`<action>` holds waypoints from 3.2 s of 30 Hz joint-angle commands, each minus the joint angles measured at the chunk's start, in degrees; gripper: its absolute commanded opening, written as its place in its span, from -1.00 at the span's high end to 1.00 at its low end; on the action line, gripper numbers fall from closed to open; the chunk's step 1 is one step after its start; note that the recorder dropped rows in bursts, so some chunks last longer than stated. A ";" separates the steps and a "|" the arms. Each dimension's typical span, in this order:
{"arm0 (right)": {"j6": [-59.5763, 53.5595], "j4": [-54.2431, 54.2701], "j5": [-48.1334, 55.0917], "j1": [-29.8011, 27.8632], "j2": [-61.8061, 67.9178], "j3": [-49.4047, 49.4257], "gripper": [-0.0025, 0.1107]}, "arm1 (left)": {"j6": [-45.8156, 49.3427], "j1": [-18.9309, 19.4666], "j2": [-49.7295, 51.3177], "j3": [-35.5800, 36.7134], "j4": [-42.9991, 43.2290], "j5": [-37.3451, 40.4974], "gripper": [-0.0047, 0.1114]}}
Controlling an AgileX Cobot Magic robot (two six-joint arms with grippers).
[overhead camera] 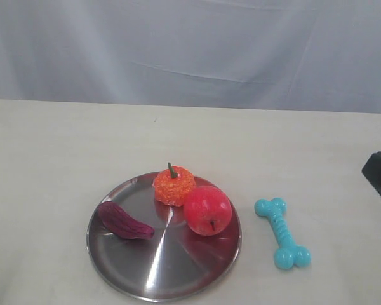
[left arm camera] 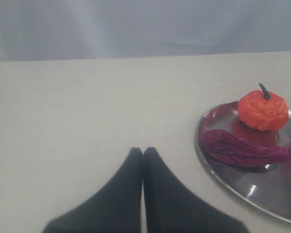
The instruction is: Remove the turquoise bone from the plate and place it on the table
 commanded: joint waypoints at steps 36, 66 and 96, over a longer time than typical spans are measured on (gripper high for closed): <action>-31.00 17.40 21.65 -20.34 -24.61 11.27 0.96 | -0.09 -0.13 -0.07 0.19 0.04 -0.04 0.92; -29.88 15.75 31.45 -20.30 -25.19 11.27 0.96 | -0.09 -0.13 -0.07 0.19 0.04 -0.04 0.92; -30.00 15.75 31.45 -20.30 -25.19 11.27 0.96 | -0.09 -0.13 -0.07 0.19 0.04 -0.04 0.92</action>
